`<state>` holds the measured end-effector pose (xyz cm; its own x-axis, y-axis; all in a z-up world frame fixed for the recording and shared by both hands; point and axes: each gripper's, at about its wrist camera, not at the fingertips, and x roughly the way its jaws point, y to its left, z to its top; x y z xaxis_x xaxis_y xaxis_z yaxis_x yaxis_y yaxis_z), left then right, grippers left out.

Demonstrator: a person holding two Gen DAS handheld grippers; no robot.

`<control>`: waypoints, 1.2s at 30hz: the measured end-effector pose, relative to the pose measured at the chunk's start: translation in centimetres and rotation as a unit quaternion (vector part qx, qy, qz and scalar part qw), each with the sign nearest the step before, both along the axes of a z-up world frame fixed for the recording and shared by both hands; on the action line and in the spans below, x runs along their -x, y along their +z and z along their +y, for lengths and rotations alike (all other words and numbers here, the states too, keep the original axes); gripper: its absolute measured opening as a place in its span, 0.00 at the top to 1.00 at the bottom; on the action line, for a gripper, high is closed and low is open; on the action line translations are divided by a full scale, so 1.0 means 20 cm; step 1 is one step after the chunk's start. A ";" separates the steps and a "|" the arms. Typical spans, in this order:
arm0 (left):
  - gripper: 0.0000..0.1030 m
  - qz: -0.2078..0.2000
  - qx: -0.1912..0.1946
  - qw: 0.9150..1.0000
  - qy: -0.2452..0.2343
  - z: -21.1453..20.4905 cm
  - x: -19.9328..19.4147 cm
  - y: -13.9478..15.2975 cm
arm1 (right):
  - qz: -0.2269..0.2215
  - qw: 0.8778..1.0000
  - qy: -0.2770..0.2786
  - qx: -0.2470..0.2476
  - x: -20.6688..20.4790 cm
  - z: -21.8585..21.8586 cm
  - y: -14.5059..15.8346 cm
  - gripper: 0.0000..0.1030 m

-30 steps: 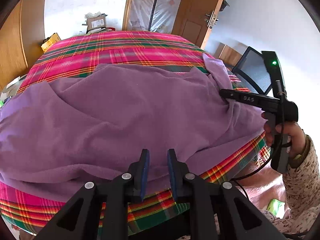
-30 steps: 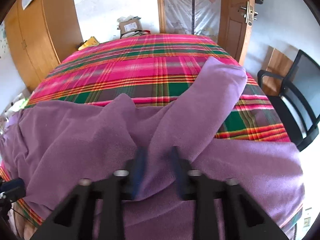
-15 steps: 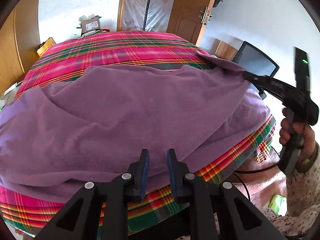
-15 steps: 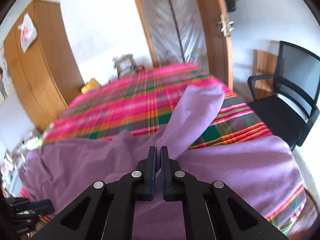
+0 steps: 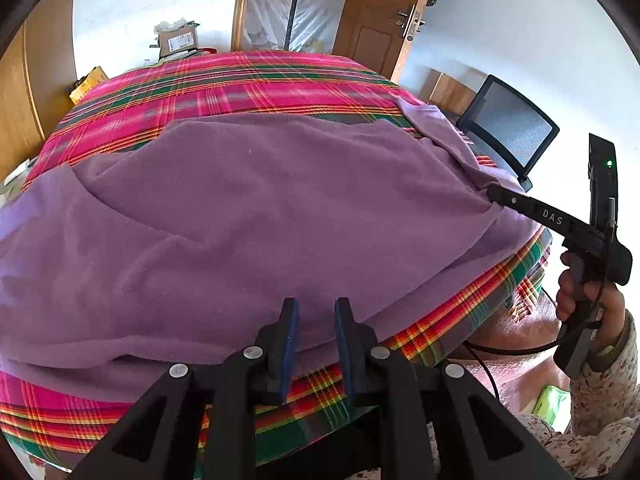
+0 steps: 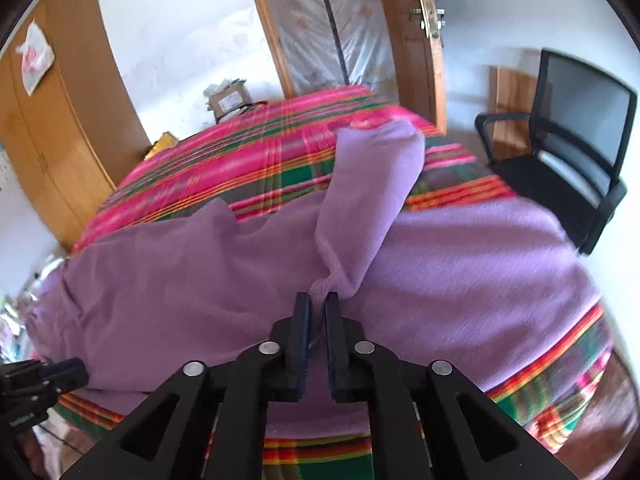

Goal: Fold clothes

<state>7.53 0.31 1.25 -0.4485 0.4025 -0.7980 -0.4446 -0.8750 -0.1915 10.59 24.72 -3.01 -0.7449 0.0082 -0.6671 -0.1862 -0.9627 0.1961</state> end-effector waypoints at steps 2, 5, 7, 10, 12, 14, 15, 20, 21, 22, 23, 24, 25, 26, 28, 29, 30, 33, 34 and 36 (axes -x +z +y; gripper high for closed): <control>0.82 -0.001 -0.002 1.000 0.000 0.00 0.00 0.00 | -0.002 1.000 0.000 -0.026 0.03 -0.01 0.02 0.83; 0.82 0.001 0.003 1.000 -0.005 0.01 0.00 0.01 | -0.005 0.998 -0.001 -0.064 0.07 -0.03 0.04 0.77; 0.82 0.002 0.006 1.000 -0.010 0.02 0.01 0.01 | -0.009 0.997 0.000 -0.073 0.11 -0.01 0.04 0.74; 0.81 0.003 0.010 1.000 -0.016 0.04 0.00 0.00 | -0.019 0.996 0.006 -0.088 0.18 -0.01 0.03 0.74; 0.80 0.005 0.017 1.000 -0.022 0.07 0.00 0.00 | -0.032 0.994 0.018 -0.102 0.23 -0.01 0.01 0.74; 0.77 0.007 0.026 0.999 -0.030 0.09 0.00 0.00 | -0.044 0.992 0.028 -0.111 0.26 -0.02 -0.02 0.74; 0.77 0.009 0.031 0.999 -0.034 0.11 0.00 0.01 | -0.048 0.992 0.029 -0.110 0.27 -0.01 -0.03 0.74; 0.77 0.015 0.042 0.997 -0.059 0.14 -0.04 0.02 | -0.053 0.993 0.031 -0.099 0.26 0.00 -0.07 0.74; 0.77 0.017 0.046 0.997 -0.065 0.15 -0.04 0.02 | -0.052 0.993 0.032 -0.097 0.26 0.01 -0.07 0.74; 0.77 0.021 0.053 0.996 -0.071 0.16 -0.05 0.02 | -0.051 0.994 0.033 -0.095 0.26 0.01 -0.07 0.74; 0.77 0.025 0.064 0.995 -0.075 0.17 -0.06 0.01 | -0.049 0.994 0.034 -0.092 0.25 0.01 -0.07 0.74; 0.77 0.029 0.076 0.994 -0.079 0.19 -0.07 0.00 | -0.048 0.994 0.036 -0.090 0.25 0.01 -0.07 0.75; 0.77 0.032 0.084 0.993 -0.081 0.20 -0.07 0.00 | -0.047 0.994 0.035 -0.087 0.25 0.02 -0.07 0.75; 0.77 0.034 0.091 0.992 -0.082 0.21 -0.07 -0.01 | -0.046 0.995 0.035 -0.085 0.25 0.02 -0.07 0.78; 0.77 0.042 0.106 0.990 -0.085 0.22 -0.07 -0.01 | -0.042 0.996 0.032 -0.076 0.25 0.04 -0.07 0.84; 0.77 0.047 0.113 0.989 -0.086 0.23 -0.06 -0.01 | -0.040 0.996 0.030 -0.072 0.24 0.05 -0.07 0.92; 0.77 0.047 0.114 0.989 -0.083 0.23 -0.05 -0.01 | -0.037 0.996 0.030 -0.069 0.24 0.05 -0.06 0.93; 0.78 0.035 0.098 0.992 -0.068 0.20 0.00 -0.01 | -0.025 0.997 0.033 -0.067 0.22 0.05 -0.05 0.95; 0.82 0.032 0.088 0.994 -0.065 0.19 0.00 0.00 | -0.021 0.997 0.034 -0.065 0.22 0.06 -0.04 0.95; 0.92 0.032 0.061 0.996 -0.055 0.15 0.02 0.03 | -0.009 0.998 0.032 -0.057 0.20 0.07 -0.02 0.96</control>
<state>7.13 3.25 1.79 -0.4578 0.3533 -0.8158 -0.5475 -0.8351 -0.0544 6.55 26.14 -3.48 -0.7346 0.0377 -0.6774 -0.1254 -0.9888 0.0809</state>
